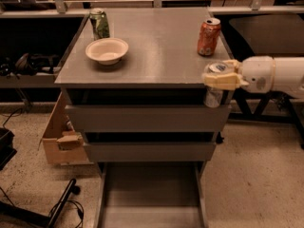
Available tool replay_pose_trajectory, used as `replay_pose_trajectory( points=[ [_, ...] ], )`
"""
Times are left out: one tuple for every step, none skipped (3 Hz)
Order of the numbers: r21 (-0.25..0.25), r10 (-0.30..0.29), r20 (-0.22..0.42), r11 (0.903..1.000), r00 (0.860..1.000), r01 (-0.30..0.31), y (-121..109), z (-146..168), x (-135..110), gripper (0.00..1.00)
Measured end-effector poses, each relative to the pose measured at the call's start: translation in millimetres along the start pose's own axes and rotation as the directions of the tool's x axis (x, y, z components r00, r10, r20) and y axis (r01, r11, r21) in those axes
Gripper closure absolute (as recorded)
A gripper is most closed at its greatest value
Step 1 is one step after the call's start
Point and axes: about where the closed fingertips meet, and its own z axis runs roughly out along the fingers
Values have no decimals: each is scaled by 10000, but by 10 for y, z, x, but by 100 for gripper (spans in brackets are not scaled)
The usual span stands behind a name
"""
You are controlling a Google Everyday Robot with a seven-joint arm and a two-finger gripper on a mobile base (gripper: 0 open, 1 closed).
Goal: Pick redbull can from bottom drawer and place on counter
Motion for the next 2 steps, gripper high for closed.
replay_pose_trajectory(
  points=[
    [872, 210, 212, 9959, 9996, -228, -333, 38, -604, 100],
    [1740, 486, 788, 9828, 9957, -617, -609, 196, -1028, 100]
  ],
)
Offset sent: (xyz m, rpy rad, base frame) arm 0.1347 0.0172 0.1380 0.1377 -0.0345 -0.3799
